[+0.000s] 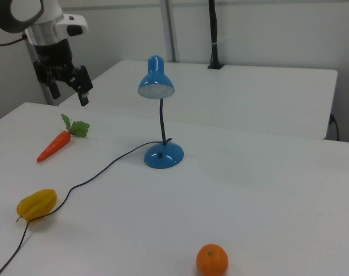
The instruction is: Turn off lamp
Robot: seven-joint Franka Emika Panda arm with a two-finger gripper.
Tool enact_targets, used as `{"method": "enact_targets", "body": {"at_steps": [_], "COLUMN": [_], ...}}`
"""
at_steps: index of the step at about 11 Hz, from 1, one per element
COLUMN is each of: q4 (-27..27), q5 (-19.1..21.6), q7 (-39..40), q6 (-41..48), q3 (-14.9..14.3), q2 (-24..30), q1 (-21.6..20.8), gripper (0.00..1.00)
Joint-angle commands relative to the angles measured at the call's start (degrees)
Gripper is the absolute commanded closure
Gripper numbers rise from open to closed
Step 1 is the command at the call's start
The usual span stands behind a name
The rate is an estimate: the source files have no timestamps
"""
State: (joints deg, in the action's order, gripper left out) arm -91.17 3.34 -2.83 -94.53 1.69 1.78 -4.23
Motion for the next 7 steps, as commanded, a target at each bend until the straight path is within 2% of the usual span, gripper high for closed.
{"method": "enact_targets", "body": {"at_steps": [1, 7], "q4": [-2.5, -3.1], "q5": [-0.4, -0.4], "q7": [8.3, 8.5], "q6": [-4.2, -4.4], "q3": [-1.2, -1.5], "q2": [0.7, 0.7], "q1": [-0.3, -0.4], "gripper": [0.0, 0.0]}}
